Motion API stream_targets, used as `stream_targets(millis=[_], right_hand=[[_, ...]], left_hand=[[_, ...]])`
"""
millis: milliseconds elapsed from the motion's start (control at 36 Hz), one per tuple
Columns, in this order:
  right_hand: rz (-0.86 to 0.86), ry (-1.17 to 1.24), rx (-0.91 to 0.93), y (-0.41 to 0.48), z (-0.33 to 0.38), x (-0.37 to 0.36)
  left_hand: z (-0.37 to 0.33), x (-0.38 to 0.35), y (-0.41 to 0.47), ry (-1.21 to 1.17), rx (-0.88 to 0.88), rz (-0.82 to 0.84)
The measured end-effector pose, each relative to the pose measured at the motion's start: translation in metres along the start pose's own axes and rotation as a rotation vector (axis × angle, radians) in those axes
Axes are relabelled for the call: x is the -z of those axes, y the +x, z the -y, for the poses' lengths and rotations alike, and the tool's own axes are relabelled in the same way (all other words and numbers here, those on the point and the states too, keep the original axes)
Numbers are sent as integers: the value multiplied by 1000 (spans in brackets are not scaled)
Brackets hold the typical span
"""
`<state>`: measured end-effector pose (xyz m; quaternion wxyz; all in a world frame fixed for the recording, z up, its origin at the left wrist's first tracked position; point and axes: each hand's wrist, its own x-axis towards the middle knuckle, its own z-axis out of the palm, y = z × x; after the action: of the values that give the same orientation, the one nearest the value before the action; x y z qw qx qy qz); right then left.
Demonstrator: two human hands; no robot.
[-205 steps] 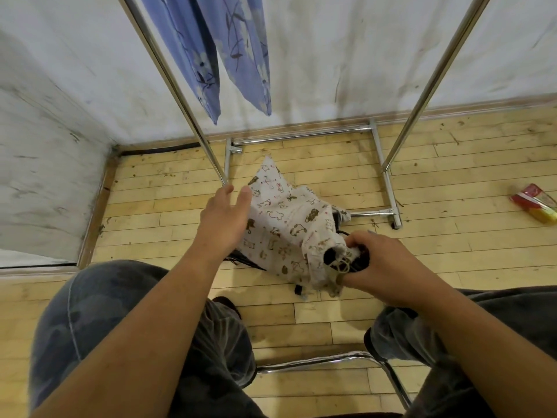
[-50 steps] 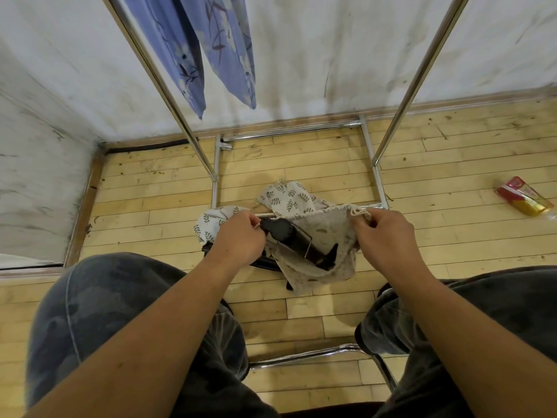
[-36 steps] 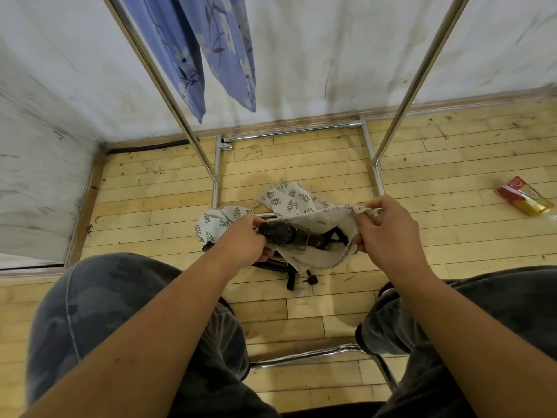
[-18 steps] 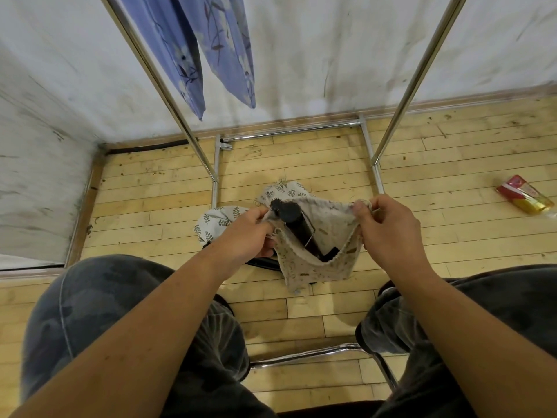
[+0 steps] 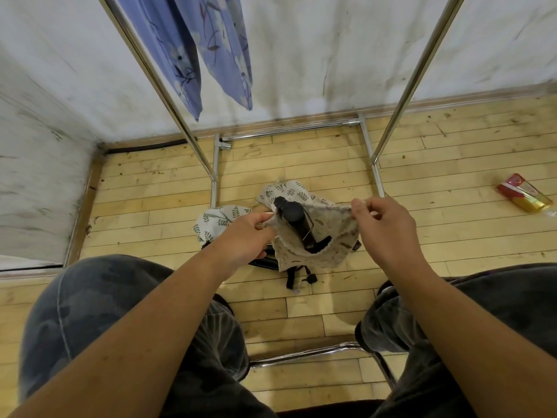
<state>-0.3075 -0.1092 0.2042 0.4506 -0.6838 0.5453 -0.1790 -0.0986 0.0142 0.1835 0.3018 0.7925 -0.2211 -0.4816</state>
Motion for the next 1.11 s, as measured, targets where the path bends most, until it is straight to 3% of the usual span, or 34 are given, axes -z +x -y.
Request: stream_targets(millis=[250,417,611,1111], right_hand=[[147,149,-23,0,-1,-4],[153,148,-63,1,-2,-5],[226,165,-52,-5,6,-1],[392,217,40,-10,12,-2]], left_hand=[[-6,1,-4,-22,-20,-44],[-9,1,-5,-33,-43,-82],[-11,-3,-6,-111,32,-28],[-32,-9,-38,90,-17,45]])
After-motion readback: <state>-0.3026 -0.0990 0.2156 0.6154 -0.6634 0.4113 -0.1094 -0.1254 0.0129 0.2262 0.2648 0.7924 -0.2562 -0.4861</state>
